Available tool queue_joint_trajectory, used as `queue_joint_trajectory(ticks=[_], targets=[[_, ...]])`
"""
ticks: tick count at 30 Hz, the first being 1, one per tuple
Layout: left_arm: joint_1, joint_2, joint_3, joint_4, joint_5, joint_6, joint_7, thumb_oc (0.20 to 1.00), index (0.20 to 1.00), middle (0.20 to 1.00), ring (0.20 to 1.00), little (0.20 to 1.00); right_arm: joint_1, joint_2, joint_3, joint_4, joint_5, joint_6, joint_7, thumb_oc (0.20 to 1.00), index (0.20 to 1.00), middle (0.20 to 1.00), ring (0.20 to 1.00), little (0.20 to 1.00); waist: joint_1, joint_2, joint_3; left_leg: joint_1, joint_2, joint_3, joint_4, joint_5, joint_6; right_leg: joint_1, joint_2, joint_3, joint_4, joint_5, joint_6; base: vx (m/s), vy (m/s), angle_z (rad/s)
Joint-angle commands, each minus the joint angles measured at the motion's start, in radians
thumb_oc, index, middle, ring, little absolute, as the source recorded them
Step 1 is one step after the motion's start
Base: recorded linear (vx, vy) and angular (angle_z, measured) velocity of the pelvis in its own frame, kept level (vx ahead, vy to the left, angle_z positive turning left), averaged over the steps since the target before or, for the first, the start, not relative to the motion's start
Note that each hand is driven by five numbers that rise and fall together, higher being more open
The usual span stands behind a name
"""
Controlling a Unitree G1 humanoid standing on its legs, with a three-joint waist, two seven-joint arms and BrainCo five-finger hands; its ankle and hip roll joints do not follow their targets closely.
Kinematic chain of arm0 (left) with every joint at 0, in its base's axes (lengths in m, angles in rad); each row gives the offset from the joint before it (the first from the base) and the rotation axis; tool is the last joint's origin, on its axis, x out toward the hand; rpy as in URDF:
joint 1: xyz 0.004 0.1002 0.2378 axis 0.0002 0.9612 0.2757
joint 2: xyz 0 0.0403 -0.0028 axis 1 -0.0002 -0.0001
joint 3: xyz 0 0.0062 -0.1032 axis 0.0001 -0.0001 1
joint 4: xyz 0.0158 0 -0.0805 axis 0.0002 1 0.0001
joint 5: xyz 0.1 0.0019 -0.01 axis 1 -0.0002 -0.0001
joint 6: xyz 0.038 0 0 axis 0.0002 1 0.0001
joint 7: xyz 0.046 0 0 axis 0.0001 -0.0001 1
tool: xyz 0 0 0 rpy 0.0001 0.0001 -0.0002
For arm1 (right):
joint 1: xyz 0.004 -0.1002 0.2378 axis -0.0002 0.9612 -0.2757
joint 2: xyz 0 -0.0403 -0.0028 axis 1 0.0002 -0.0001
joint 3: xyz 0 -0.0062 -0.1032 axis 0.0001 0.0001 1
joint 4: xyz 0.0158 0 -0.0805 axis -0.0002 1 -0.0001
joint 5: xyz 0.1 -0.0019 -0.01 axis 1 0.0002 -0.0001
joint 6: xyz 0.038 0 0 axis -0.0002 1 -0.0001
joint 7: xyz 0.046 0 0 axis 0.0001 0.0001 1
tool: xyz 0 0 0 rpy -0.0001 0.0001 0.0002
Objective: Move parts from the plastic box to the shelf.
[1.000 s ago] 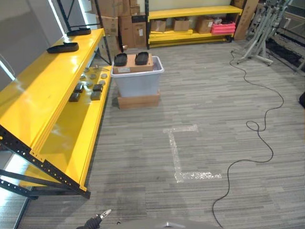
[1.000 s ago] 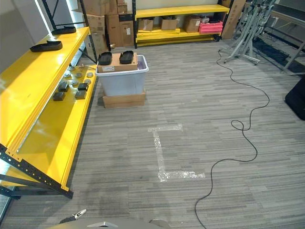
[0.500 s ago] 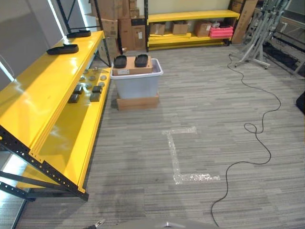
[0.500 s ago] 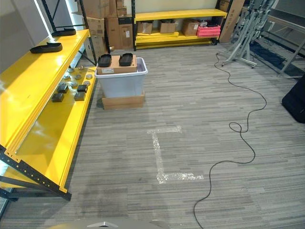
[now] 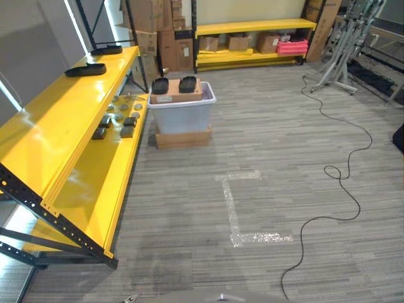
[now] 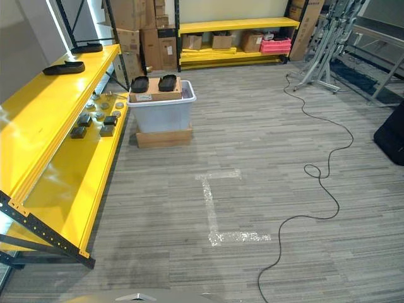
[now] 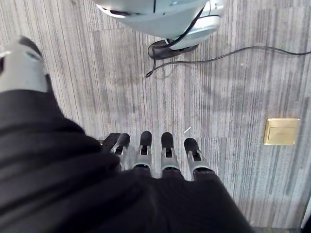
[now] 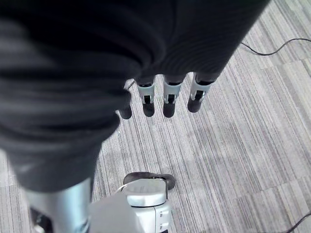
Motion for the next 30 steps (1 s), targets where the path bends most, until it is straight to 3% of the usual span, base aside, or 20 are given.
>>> queue_joint_trajectory(ticks=[1, 5, 8, 12, 13, 14, 15, 17, 19, 21, 25, 26, 30], targets=[[-0.025, -0.002, 0.036, 0.028, 0.048, 0.005, -0.007, 1.000, 1.000, 1.000, 1.000, 1.000, -0.041, -0.002, -0.017, 0.098, 0.017, 0.028, 0.007, 1.000, 1.000, 1.000, 1.000, 1.000, -0.001, -0.028, 0.006, 0.002, -0.036, 0.056, -0.069, -0.001, -0.010, 0.158, -0.065, -0.039, -0.329, 0.200, 0.139, 0.06, 0.133, -0.02], [-0.026, 0.003, 0.028, 0.025, 0.057, 0.012, -0.017, 1.000, 1.000, 1.000, 1.000, 1.000, -0.043, -0.002, -0.030, 0.097, 0.054, 0.020, 0.002, 1.000, 1.000, 1.000, 1.000, 1.000, -0.003, -0.019, 0.016, 0.002, -0.046, 0.059, -0.069, -0.005, 0.008, 0.137, -0.079, -0.033, -0.254, 0.173, 0.142, 0.06, 0.133, -0.01], [-0.031, 0.015, 0.023, 0.009, 0.053, 0.021, -0.020, 1.000, 1.000, 1.000, 1.000, 1.000, -0.051, -0.001, -0.037, 0.072, 0.105, 0.015, -0.006, 1.000, 1.000, 1.000, 1.000, 1.000, -0.015, -0.006, 0.046, -0.001, -0.059, 0.076, -0.067, -0.011, 0.041, 0.056, -0.101, -0.028, -0.056, 0.159, 0.153, 0.03, 0.161, -0.03], [-0.054, 0.020, 0.009, -0.003, 0.000, 0.040, -0.041, 1.000, 1.000, 1.000, 1.000, 1.000, -0.067, -0.015, -0.039, 0.033, 0.144, 0.000, -0.013, 1.000, 1.000, 1.000, 1.000, 1.000, -0.026, 0.013, 0.110, -0.014, -0.074, 0.100, -0.040, -0.036, 0.075, -0.118, -0.145, -0.044, 0.225, 0.241, 0.170, 0.00, 0.171, -0.25], [-0.051, 0.018, 0.008, -0.006, -0.009, 0.036, -0.044, 1.000, 1.000, 1.000, 1.000, 1.000, -0.062, -0.022, -0.047, 0.028, 0.145, -0.013, -0.004, 1.000, 1.000, 1.000, 1.000, 1.000, -0.030, 0.016, 0.123, 0.008, -0.086, 0.091, -0.047, -0.058, 0.075, -0.138, -0.163, -0.043, 0.267, 0.245, 0.196, 0.16, 0.127, -0.27], [-0.048, 0.016, 0.009, -0.008, -0.008, 0.032, -0.044, 1.000, 1.000, 1.000, 1.000, 1.000, -0.057, -0.026, -0.056, 0.026, 0.139, -0.025, 0.006, 1.000, 1.000, 1.000, 1.000, 1.000, -0.034, 0.015, 0.132, 0.015, -0.089, 0.094, -0.045, -0.065, 0.073, -0.153, -0.171, -0.049, 0.263, 0.263, 0.202, 0.15, 0.030, -0.08], [-0.046, 0.015, 0.010, -0.008, -0.011, 0.028, -0.044, 1.000, 1.000, 1.000, 1.000, 1.000, -0.053, -0.027, -0.062, 0.026, 0.132, -0.038, 0.015, 1.000, 1.000, 1.000, 1.000, 1.000, -0.037, 0.012, 0.137, 0.007, -0.086, 0.109, -0.036, -0.055, 0.072, -0.162, -0.172, -0.070, 0.223, 0.297, 0.187, 0.13, -0.080, -0.05], [-0.043, 0.012, 0.011, -0.004, -0.013, 0.023, -0.044, 1.000, 1.000, 1.000, 1.000, 1.000, -0.042, -0.020, -0.068, 0.026, 0.118, -0.058, 0.027, 1.000, 1.000, 1.000, 1.000, 1.000, -0.047, -0.005, 0.143, 0.025, -0.092, 0.107, -0.029, -0.070, 0.060, -0.156, -0.176, -0.077, 0.125, 0.330, 0.200, 0.21, -0.152, -0.10], [-0.042, 0.011, 0.014, 0.012, -0.013, 0.013, -0.041, 1.000, 1.000, 1.000, 1.000, 1.000, -0.029, -0.009, -0.074, 0.032, 0.114, -0.073, 0.041, 1.000, 1.000, 1.000, 1.000, 1.000, -0.061, -0.037, 0.141, 0.054, -0.108, 0.083, -0.016, -0.113, 0.047, -0.152, -0.179, -0.054, -0.062, 0.374, 0.230, 0.34, -0.203, -0.05], [-0.043, 0.013, 0.016, 0.024, -0.012, 0.010, -0.040, 1.000, 1.000, 1.000, 1.000, 1.000, -0.019, 0.001, -0.078, 0.036, 0.114, -0.078, 0.047, 1.000, 1.000, 1.000, 1.000, 1.000, -0.068, -0.049, 0.140, 0.069, -0.107, 0.074, -0.001, -0.140, 0.044, -0.152, -0.182, -0.045, -0.176, 0.400, 0.235, 0.33, -0.197, -0.01], [-0.040, 0.024, 0.021, 0.038, -0.009, -0.004, -0.049, 1.000, 1.000, 1.000, 1.000, 1.000, 0.003, 0.020, -0.095, 0.040, 0.119, -0.075, 0.047, 1.000, 1.000, 1.000, 1.000, 1.000, -0.074, -0.062, 0.137, 0.098, -0.092, 0.067, 0.043, -0.191, 0.043, -0.153, -0.206, -0.044, -0.322, 0.448, 0.241, 0.39, -0.268, 0.00], [-0.040, 0.025, 0.024, 0.039, -0.005, -0.007, -0.054, 1.000, 1.000, 1.000, 1.000, 1.000, 0.008, 0.024, -0.102, 0.041, 0.114, -0.073, 0.049, 1.000, 1.000, 1.000, 1.000, 1.000, -0.077, -0.075, 0.139, 0.095, -0.092, 0.079, 0.069, -0.192, 0.045, -0.158, -0.225, -0.052, -0.327, 0.450, 0.236, 0.51, -0.335, 0.11], [-0.036, 0.022, 0.049, 0.042, -0.026, -0.005, -0.042, 1.000, 1.000, 1.000, 1.000, 1.000, 0.014, 0.030, -0.108, 0.058, 0.101, -0.077, 0.052, 1.000, 1.000, 1.000, 1.000, 1.000, -0.074, -0.074, 0.120, 0.096, -0.052, 0.093, 0.143, -0.226, 0.041, -0.102, -0.204, -0.072, -0.304, 0.376, 0.224, 0.43, -0.286, 0.19]])
